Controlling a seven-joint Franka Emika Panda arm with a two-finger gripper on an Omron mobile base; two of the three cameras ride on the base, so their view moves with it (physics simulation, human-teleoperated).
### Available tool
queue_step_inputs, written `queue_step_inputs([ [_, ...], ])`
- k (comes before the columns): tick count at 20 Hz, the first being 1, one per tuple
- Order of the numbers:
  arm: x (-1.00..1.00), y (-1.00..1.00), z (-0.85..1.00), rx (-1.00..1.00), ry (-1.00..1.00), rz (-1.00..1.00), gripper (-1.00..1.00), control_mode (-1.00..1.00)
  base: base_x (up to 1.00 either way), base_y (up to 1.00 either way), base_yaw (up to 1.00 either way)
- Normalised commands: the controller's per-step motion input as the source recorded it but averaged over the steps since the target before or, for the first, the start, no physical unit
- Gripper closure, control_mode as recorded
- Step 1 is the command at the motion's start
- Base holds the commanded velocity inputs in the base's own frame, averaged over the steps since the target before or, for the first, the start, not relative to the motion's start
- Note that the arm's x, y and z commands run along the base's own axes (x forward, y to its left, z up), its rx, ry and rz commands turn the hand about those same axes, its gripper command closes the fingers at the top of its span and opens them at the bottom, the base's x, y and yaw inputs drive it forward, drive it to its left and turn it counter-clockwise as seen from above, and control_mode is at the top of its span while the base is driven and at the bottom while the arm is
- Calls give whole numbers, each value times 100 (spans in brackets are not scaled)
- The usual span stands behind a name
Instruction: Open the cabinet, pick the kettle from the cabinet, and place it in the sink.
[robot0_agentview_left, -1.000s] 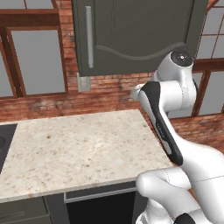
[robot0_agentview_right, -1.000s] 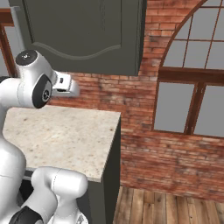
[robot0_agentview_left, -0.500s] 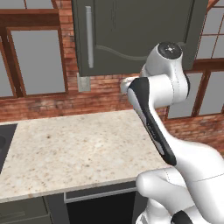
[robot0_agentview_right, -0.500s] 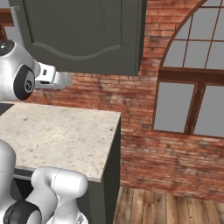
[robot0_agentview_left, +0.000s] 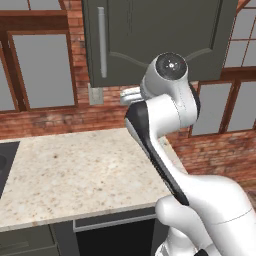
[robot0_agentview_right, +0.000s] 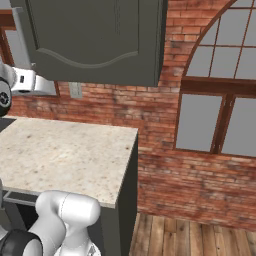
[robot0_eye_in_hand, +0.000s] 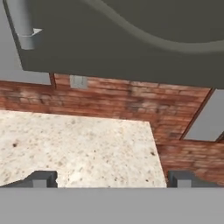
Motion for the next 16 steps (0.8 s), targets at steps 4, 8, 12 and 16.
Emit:
queue_step_inputs([
  [4,-4,40,7,-4,-18,0,-100,-100,0,0,0],
  [8,1,34,5,-7,-19,0,-100,-100,0,0,0],
  [12,8,27,9,-2,-9,0,-100,-100,0,0,0],
  [16,16,28,17,0,-2,0,-100,-100,0,0,0],
])
